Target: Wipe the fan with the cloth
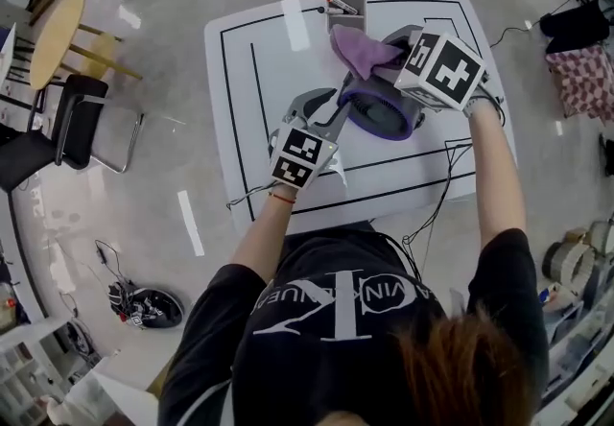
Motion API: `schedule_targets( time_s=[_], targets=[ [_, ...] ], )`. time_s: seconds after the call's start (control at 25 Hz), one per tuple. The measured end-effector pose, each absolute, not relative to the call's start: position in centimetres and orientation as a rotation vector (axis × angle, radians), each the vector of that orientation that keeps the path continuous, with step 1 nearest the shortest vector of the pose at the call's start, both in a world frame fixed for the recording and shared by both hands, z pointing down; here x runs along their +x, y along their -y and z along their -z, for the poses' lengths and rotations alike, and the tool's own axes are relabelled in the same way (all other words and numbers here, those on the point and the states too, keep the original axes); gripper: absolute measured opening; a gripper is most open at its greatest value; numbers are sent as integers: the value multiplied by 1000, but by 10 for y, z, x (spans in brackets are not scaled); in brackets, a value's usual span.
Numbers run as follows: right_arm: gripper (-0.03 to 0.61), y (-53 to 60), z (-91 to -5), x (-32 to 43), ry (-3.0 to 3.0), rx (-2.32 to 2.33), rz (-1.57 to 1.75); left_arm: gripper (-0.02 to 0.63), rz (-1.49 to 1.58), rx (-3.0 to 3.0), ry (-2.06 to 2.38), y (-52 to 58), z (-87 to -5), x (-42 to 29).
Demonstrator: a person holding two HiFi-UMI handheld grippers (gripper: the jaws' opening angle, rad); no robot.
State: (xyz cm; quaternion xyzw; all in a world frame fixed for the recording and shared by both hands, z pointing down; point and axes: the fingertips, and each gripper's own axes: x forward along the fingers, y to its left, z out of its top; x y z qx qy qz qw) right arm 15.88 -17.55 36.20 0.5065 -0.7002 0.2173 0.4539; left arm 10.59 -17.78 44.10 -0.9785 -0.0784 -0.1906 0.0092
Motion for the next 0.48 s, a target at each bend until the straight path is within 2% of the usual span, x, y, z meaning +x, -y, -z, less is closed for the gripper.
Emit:
schedule_targets(
  time_s=[0.48],
  targets=[
    [98,92,-351,178,1661,1569,-497,120,626,-3131,186,178,-440,106]
  ],
)
